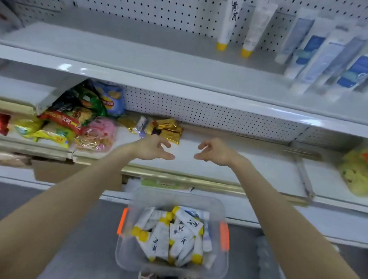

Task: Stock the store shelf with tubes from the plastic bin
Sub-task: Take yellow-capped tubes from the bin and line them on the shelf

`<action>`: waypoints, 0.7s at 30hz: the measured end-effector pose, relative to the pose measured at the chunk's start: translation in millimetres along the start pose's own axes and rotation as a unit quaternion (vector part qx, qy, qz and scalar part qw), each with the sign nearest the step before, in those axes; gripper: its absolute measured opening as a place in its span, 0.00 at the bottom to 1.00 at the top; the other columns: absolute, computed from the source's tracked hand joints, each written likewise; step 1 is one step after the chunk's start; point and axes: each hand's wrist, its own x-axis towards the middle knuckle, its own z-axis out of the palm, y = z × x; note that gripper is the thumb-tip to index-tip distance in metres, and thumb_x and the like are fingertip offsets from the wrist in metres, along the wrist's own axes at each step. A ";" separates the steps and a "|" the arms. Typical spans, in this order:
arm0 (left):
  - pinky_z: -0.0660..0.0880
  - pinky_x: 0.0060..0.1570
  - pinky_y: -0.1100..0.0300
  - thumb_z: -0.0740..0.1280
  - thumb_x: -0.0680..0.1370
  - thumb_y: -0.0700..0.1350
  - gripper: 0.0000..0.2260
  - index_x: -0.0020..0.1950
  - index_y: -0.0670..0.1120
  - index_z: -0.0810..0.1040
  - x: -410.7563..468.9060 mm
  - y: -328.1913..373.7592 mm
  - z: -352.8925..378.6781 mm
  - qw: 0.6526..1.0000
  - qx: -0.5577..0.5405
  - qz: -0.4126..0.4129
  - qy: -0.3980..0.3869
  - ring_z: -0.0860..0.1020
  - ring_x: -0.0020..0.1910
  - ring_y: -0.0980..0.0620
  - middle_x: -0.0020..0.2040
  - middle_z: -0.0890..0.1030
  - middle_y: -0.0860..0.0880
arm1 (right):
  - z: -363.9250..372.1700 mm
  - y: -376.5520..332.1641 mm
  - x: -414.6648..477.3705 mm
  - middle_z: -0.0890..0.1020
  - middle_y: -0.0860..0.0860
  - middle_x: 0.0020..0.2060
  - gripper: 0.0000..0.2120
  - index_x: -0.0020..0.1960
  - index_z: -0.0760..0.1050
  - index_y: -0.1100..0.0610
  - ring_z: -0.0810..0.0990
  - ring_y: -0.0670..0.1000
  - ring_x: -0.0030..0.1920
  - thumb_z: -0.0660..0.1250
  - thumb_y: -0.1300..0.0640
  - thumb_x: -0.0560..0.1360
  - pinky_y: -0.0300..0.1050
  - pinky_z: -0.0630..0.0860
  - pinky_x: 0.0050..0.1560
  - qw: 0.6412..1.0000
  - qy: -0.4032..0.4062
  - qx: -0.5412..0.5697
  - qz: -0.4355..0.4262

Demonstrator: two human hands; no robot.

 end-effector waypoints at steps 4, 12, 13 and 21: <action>0.68 0.49 0.64 0.70 0.73 0.53 0.24 0.64 0.43 0.72 11.4 -43.9 41.9 0.998 -0.029 -0.048 -0.023 0.75 0.52 0.51 0.59 0.78 0.42 | 52.9 39.1 13.3 0.79 0.58 0.54 0.20 0.60 0.74 0.62 0.76 0.53 0.52 0.72 0.53 0.72 0.36 0.71 0.47 0.998 -0.040 0.013 0.047; 0.66 0.49 0.64 0.72 0.73 0.50 0.22 0.62 0.41 0.74 25.2 -121.3 129.0 0.982 -0.102 -0.147 -0.061 0.74 0.50 0.53 0.57 0.77 0.46 | 148.1 114.2 26.6 0.78 0.56 0.56 0.20 0.61 0.74 0.60 0.77 0.53 0.55 0.71 0.54 0.72 0.39 0.70 0.44 0.982 -0.093 0.041 0.162; 0.66 0.49 0.63 0.72 0.73 0.50 0.22 0.62 0.41 0.74 28.3 -131.7 140.7 0.979 -0.109 -0.161 -0.067 0.74 0.50 0.53 0.55 0.77 0.47 | 158.4 122.0 27.7 0.78 0.56 0.58 0.20 0.61 0.74 0.60 0.77 0.54 0.57 0.70 0.54 0.72 0.40 0.70 0.47 0.980 -0.095 0.040 0.169; 0.67 0.51 0.62 0.70 0.74 0.50 0.26 0.68 0.41 0.69 43.6 -179.9 226.3 0.956 -0.106 -0.249 -0.115 0.74 0.59 0.46 0.63 0.74 0.44 | 224.2 180.6 33.2 0.79 0.57 0.57 0.22 0.63 0.72 0.62 0.77 0.55 0.58 0.71 0.54 0.72 0.39 0.67 0.50 0.956 -0.089 0.098 0.261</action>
